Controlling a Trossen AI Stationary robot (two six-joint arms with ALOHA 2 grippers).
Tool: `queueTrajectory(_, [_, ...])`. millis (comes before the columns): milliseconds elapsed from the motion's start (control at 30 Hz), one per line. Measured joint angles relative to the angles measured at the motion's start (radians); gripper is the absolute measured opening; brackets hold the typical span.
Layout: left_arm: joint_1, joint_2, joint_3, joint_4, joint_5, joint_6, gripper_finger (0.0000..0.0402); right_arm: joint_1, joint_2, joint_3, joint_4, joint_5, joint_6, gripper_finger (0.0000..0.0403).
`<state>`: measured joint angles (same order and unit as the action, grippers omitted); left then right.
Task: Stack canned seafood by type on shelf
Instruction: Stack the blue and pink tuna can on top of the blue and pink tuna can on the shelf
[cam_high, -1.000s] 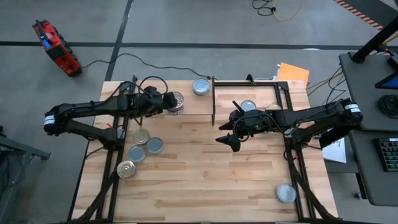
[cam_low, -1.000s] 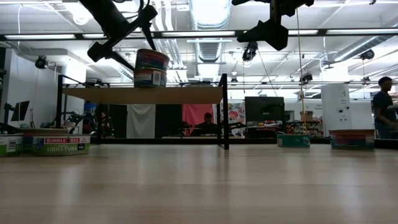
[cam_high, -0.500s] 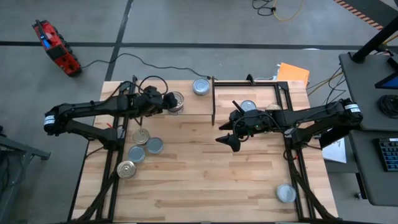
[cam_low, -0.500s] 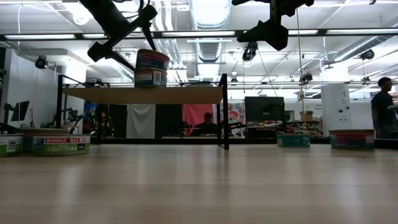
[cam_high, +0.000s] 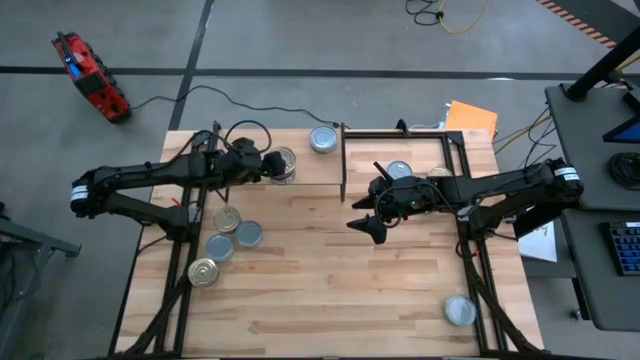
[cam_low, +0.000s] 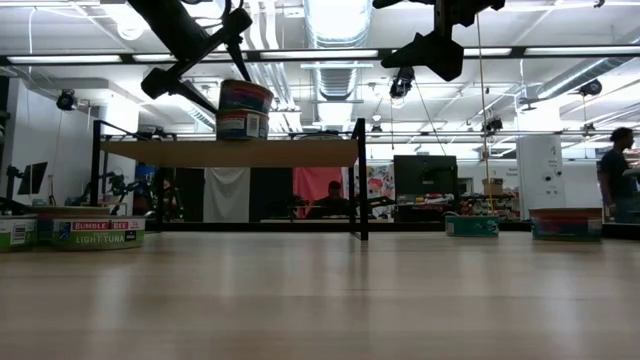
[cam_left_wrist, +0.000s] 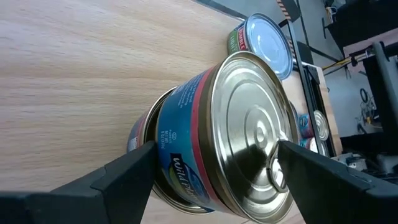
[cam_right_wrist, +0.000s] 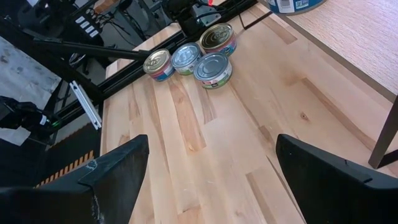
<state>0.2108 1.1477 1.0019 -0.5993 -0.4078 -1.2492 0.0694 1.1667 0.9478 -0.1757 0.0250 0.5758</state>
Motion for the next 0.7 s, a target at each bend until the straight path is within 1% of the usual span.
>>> queueTrajectory(100, [0.0, 0.0, 0.0, -0.001, 0.0, -0.035, 0.0316, 0.0, 0.0, 0.0, 0.0, 0.0, 0.0, 0.0343])
queueTrajectory(300, [0.001, 0.0, 0.0, -0.002, 0.0, -0.041, 0.0316, 0.0, 0.0, 0.0, 0.0, 0.0, 0.0, 0.0343])
queueTrajectory(467, [0.001, -0.001, 0.0, -0.002, 0.0, -0.079, 0.0316, 0.0, 0.0, 0.0, 0.0, 0.0, 0.003, 0.0343])
queueTrajectory(700, [0.0, -0.032, 0.008, -0.01, 0.033, -0.08, 0.0316, 0.0, 0.0, 0.0, -0.002, -0.004, 0.007, 0.0343])
